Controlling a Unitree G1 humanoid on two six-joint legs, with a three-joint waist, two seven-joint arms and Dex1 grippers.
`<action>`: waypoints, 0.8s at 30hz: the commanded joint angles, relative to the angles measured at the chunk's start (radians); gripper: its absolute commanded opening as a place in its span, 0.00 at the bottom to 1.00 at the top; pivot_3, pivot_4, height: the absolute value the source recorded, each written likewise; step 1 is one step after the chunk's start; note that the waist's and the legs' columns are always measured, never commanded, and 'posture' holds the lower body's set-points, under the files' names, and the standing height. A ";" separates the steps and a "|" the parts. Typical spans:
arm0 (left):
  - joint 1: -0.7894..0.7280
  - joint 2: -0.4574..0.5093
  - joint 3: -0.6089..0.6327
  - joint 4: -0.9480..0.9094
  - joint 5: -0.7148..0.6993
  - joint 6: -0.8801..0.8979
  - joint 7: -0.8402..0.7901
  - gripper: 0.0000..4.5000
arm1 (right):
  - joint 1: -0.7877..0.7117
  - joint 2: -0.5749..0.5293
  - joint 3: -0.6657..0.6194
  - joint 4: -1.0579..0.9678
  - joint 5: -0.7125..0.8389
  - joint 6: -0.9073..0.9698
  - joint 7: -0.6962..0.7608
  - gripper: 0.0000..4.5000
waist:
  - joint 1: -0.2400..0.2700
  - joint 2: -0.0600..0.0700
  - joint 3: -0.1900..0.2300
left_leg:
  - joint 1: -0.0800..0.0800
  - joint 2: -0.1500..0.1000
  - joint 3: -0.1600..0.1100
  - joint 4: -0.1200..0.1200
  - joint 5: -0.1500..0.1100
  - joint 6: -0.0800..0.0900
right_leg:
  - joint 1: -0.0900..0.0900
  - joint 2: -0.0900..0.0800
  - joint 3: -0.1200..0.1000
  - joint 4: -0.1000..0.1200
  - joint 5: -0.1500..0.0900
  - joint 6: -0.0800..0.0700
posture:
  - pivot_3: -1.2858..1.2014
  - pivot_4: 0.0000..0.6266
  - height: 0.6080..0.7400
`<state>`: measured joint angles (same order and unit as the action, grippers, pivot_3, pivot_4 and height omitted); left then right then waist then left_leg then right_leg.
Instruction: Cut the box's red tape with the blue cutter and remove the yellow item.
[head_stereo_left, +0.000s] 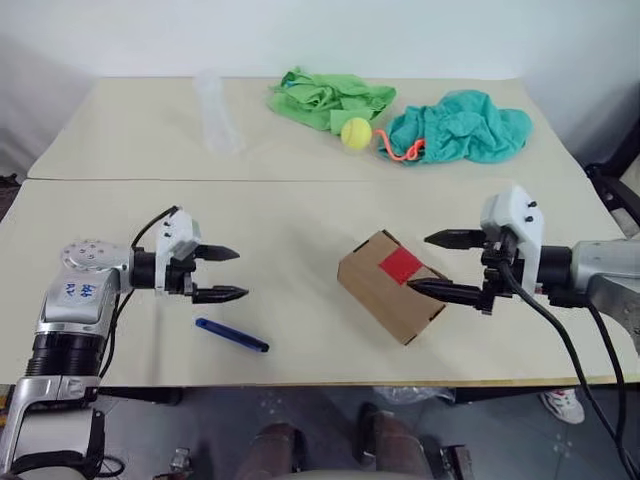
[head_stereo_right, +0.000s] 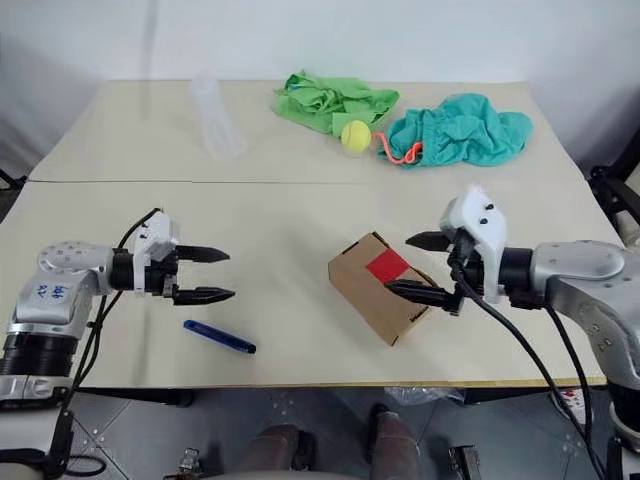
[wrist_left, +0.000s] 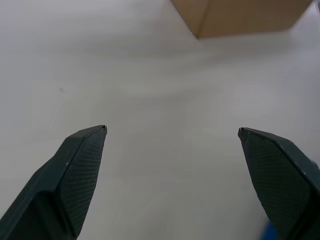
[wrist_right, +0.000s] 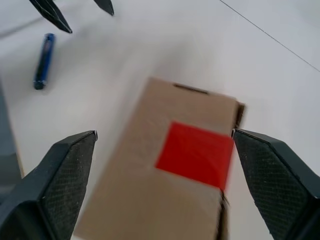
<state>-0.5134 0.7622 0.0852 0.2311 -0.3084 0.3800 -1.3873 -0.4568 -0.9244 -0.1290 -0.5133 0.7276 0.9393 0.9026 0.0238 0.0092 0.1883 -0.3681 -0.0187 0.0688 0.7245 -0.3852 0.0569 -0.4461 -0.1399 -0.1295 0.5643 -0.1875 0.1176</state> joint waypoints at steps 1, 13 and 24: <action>0.034 -0.012 0.061 -0.032 -0.131 -0.082 -0.128 0.99 | -0.036 0.027 0.050 -0.050 0.018 -0.050 0.031 1.00 | -0.002 0.000 0.000 | 0.000 0.000 0.000 0.000 0.000 0.000 | 0.000 0.000 0.000 0.000 0.000 0.000 | 0.52 0.24 1.00; 0.087 0.119 -0.151 0.088 -0.108 -0.430 -0.227 0.99 | 0.017 0.032 0.069 -0.062 0.011 -0.070 0.014 1.00 | -0.003 0.000 0.000 | 0.000 0.000 0.000 -0.001 0.000 0.000 | -0.001 0.000 0.000 0.000 0.000 0.000 | 0.52 0.24 1.00; 0.121 0.256 -0.351 0.108 -0.141 -0.558 -0.227 0.99 | 0.058 0.024 0.056 -0.079 0.011 -0.082 -0.010 1.00 | -0.005 0.001 0.000 | 0.000 0.001 0.000 -0.002 -0.001 0.000 | -0.002 -0.001 0.000 0.000 0.000 -0.001 | 0.52 0.24 1.00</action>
<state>-0.3983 1.0014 -0.2470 0.3313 -0.4460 -0.1396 -1.5022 -0.3994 -0.8915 -0.0467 -0.5521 0.7348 0.8736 0.8959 0.0189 0.0100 0.1887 -0.3680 -0.0181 0.0691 0.7223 -0.3859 0.0565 -0.4478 -0.1407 -0.1300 0.5639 -0.1881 0.1165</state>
